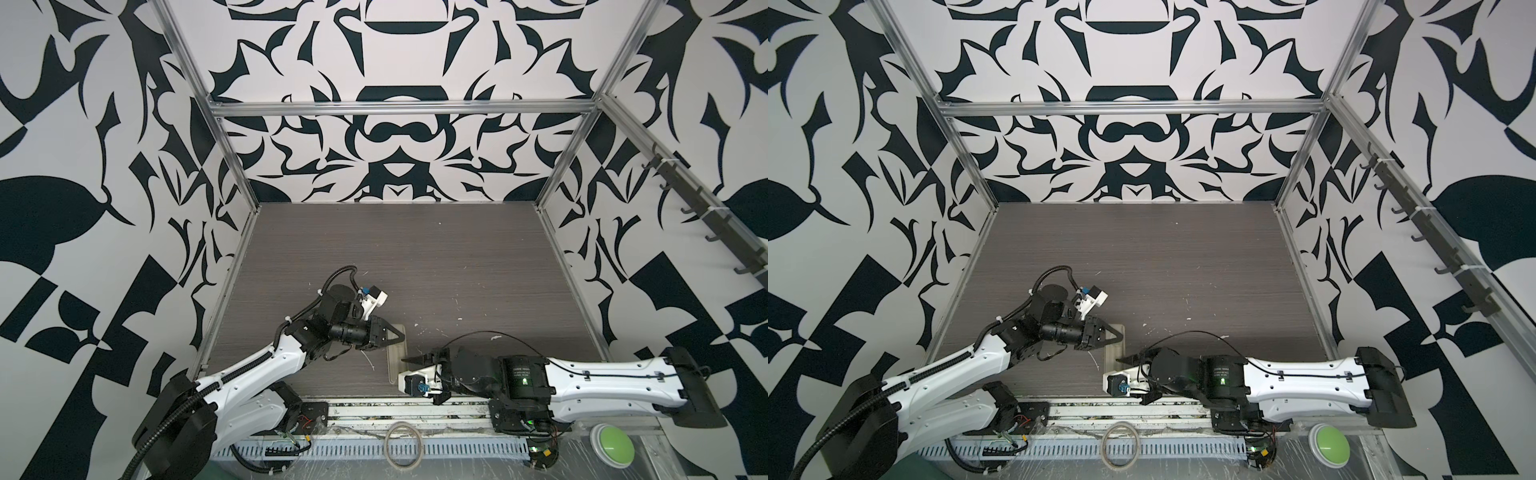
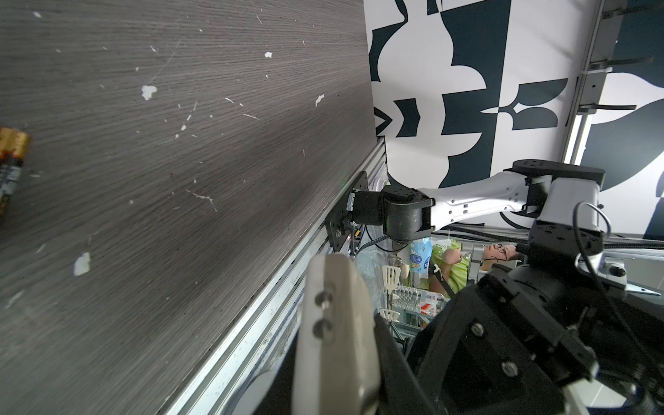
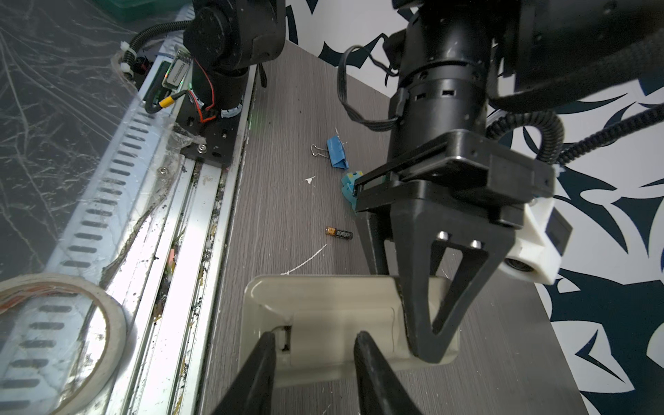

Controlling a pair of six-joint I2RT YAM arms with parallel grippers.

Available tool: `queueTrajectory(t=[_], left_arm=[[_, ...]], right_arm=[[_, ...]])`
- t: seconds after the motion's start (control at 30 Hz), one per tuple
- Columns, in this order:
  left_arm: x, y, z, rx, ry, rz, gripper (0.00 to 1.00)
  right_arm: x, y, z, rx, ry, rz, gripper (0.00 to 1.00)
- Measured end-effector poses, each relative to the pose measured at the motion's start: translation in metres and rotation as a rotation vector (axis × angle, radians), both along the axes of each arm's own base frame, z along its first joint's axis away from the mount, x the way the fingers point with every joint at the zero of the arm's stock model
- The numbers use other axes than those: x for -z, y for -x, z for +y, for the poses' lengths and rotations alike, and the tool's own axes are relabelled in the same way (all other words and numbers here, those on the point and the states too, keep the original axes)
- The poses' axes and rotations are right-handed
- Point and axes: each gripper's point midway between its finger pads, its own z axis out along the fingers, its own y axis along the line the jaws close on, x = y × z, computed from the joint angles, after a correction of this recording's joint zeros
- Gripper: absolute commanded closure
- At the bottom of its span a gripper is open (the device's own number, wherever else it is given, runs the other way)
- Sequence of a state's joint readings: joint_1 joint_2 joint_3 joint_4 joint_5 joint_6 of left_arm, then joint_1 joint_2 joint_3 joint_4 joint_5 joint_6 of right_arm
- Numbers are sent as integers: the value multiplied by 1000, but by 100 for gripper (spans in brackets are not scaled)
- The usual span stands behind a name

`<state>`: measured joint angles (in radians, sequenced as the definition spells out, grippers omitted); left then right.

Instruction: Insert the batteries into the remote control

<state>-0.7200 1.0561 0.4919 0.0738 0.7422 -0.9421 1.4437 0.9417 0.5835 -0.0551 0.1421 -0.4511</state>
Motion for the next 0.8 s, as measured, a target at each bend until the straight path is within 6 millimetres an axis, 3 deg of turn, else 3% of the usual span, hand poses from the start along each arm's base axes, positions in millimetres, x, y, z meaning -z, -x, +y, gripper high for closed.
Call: queueTrajectory(t=[0.8], left_arm=[[2, -1, 1, -6, -11, -1, 100]], right_arm=[[9, -9, 5, 47, 34, -21, 66]])
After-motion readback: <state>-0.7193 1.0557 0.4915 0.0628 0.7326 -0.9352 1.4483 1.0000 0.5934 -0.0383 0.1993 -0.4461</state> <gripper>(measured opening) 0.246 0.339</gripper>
